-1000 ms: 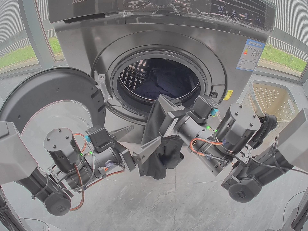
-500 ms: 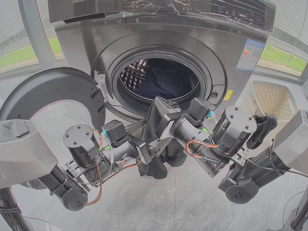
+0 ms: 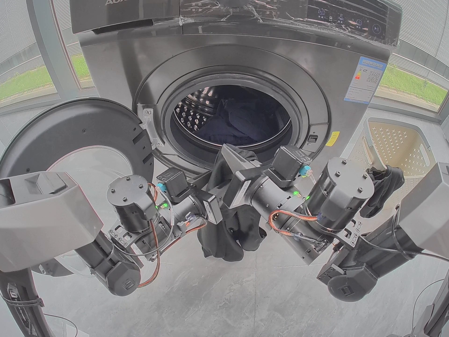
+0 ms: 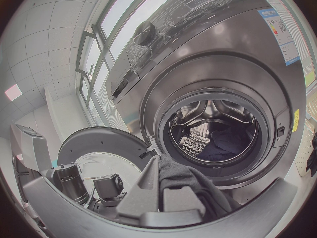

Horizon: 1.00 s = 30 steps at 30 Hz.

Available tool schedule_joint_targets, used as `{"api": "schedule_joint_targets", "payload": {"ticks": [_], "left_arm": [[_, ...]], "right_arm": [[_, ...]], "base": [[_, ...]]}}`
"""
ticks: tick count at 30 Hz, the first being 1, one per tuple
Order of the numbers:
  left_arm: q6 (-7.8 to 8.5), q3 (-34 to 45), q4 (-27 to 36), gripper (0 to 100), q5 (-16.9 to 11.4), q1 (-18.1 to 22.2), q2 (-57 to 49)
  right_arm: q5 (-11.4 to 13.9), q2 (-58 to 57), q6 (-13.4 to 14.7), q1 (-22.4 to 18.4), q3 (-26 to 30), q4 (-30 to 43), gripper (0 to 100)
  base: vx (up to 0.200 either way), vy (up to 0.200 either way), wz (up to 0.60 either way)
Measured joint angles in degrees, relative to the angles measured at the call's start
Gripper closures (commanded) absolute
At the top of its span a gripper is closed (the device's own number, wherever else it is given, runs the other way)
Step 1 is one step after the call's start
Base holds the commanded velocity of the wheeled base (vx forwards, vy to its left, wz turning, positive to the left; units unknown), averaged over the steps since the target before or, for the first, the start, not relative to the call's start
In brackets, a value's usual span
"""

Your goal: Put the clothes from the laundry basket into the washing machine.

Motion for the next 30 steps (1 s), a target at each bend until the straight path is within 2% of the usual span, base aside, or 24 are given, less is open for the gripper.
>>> {"api": "schedule_joint_targets", "payload": {"ticks": [12,13,22,30], "left_arm": [[0.3,-0.2,0.0,100,0.2,0.4,-0.3],[0.3,0.1,0.0,100,0.2,0.5,-0.7],[0.26,3.3,0.0,100,-0.1,1.3,-5.1],[0.17,3.2,0.0,100,-0.2,3.5,-7.1]], "right_arm": [[0.1,0.0,0.6,0.5,0.3,-0.1,100],[0.2,0.0,0.7,0.5,0.5,-0.2,0],[1.2,-0.2,1.5,0.0,3.8,-0.3,0],[4.0,-2.2,1.3,-1.5,15.8,-0.4,0]], "base": [[0.0,0.0,0.0],[0.0,0.0,0.0],[0.0,0.0,0.0],[0.0,0.0,0.0]]}}
